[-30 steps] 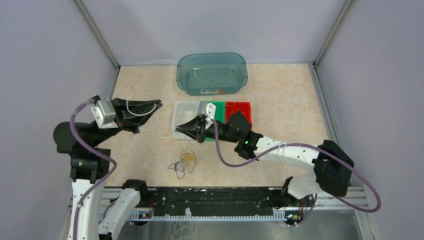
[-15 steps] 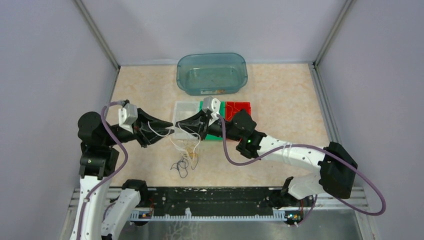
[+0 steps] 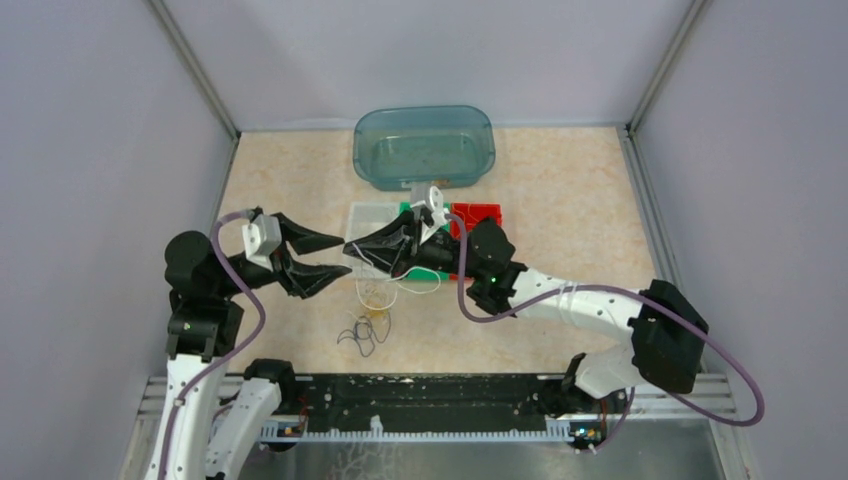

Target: Untangle the cables

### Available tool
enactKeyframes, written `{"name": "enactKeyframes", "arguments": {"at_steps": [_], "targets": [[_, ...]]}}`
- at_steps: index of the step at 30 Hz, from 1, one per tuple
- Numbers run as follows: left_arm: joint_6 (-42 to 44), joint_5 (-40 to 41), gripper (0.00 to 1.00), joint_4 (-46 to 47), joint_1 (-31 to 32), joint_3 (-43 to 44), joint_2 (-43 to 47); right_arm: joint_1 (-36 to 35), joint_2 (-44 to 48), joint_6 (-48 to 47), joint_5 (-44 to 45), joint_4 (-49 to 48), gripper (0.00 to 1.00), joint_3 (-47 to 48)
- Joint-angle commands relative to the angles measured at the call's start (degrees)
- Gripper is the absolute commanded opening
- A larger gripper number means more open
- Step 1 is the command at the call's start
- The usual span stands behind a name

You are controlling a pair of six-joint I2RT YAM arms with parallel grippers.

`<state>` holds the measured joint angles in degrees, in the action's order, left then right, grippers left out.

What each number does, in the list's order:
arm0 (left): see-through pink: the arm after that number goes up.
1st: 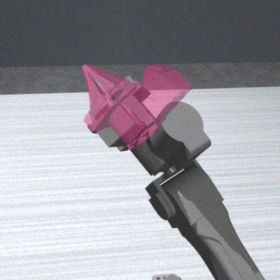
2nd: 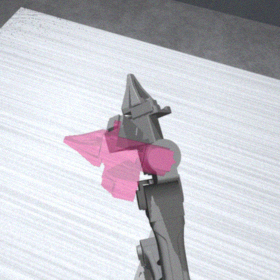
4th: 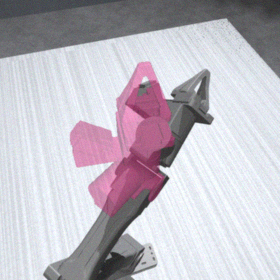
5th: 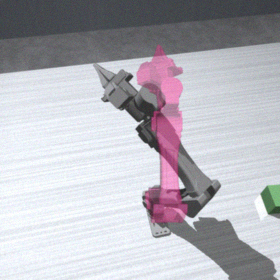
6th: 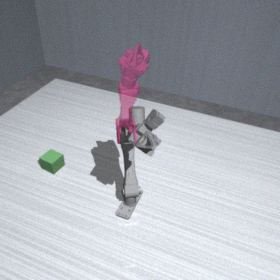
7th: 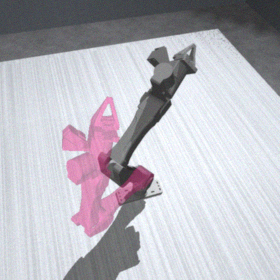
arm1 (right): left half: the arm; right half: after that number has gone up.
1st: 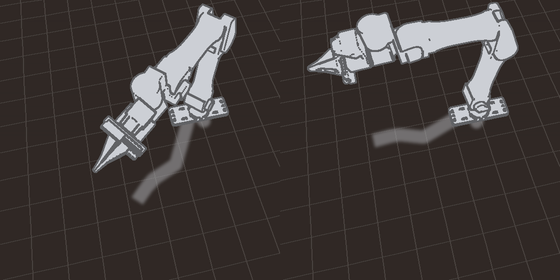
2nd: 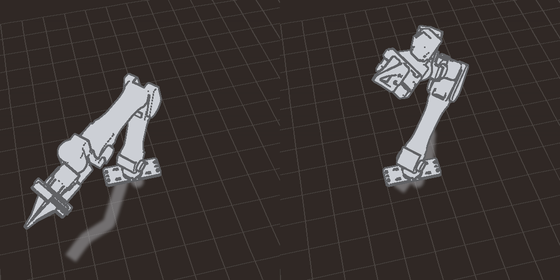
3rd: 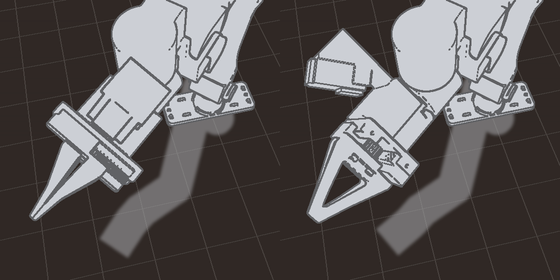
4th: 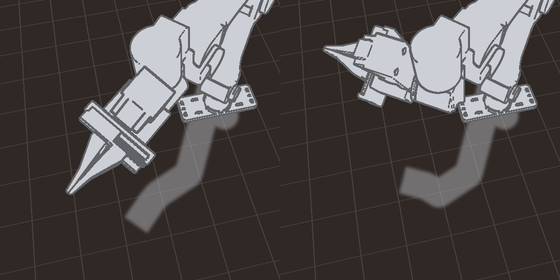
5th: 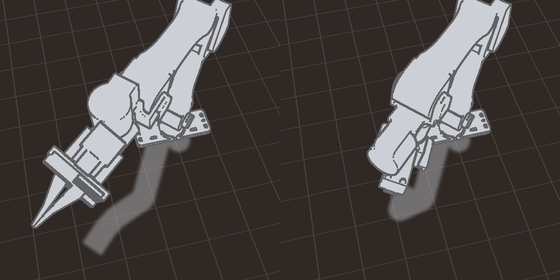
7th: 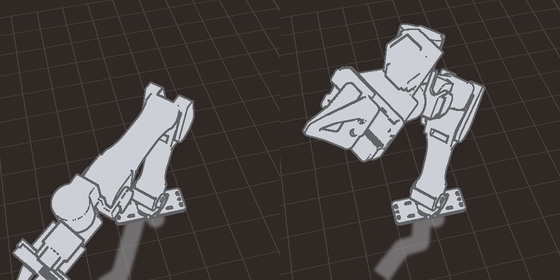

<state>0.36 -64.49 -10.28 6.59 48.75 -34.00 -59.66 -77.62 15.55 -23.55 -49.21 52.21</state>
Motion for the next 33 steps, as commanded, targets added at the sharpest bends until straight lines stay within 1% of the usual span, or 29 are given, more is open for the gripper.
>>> {"name": "enactKeyframes", "arguments": {"at_steps": [1,3,7,9,14,17,18,20,25,26,27,28,29,30,31,33], "targets": [[-3.50,0.42,0.62,3.29,-0.35,-1.14,0.39,0.40,-1.30,5.51,-2.07,-7.72,0.00,2.66],[-5.41,0.47,0.64,4.68,-0.34,-2.06,0.49,0.22,-1.76,6.14,-2.45,-8.16,0.00,3.02],[-13.79,-0.67,0.65,11.68,-0.31,-4.42,0.00,-0.34,-2.81,7.40,-3.04,-9.13,0.00,3.69],[-15.02,-1.78,0.65,12.10,-0.34,-4.66,-0.86,-0.42,-3.05,7.98,-3.21,-9.73,0.00,3.90],[-14.90,-6.41,0.65,10.40,-0.34,-5.27,-1.19,-0.48,-2.93,8.11,-3.05,-9.54,0.00,4.30],[-18.00,-6.21,0.61,13.24,-0.35,-6.25,-0.93,-0.50,-3.62,9.42,-3.61,-10.47,0.00,4.71],[-20.19,-6.37,0.58,15.26,-0.35,-6.70,-1.06,-0.59,-4.07,10.32,-3.87,-11.01,0.00,4.92],[-23.70,-6.39,0.50,19.05,-0.27,-7.02,-1.85,-0.91,-4.96,11.43,-4.35,-11.78,0.00,5.15],[-24.16,-6.78,0.12,19.08,-0.26,-5.84,-4.10,-1.62,-6.03,11.61,-4.36,-11.46,0.00,5.54],[-23.49,-6.83,0.08,18.74,-0.26,-5.86,-4.14,-1.60,-6.07,11.59,-4.27,-11.37,0.00,5.73],[-22.85,-7.02,0.08,18.38,-0.26,-6.05,-4.04,-1.62,-6.05,11.66,-4.36,-11.16,0.00,5.95],[-22.16,-6.92,0.12,17.78,-0.26,-6.31,-3.79,-1.60,-6.05,11.62,-4.50,-10.91,0.00,6.31],[-21.26,-6.77,0.23,16.90,-0.26,-6.58,-3.46,-1.60,-6.05,11.63,-4.63,-10.62,0.00,6.82],[-20.16,-6.73,0.38,15.88,-0.21,-6.82,-3.04,-1.60,-6.17,11.75,-4.86,-10.38,0.00,7.18],[-18.88,-7.16,0.44,15.02,-0.25,-7.09,-2.60,-1.60,-6.26,11.95,-5.04,-10.19,0.00,7.67],[-16.50,-10.51,0.52,13.91,-0.17,-7.84,-1.89,-1.60,-6.62,12.30,-5.88,-9.97,0.00,8.81]]}}
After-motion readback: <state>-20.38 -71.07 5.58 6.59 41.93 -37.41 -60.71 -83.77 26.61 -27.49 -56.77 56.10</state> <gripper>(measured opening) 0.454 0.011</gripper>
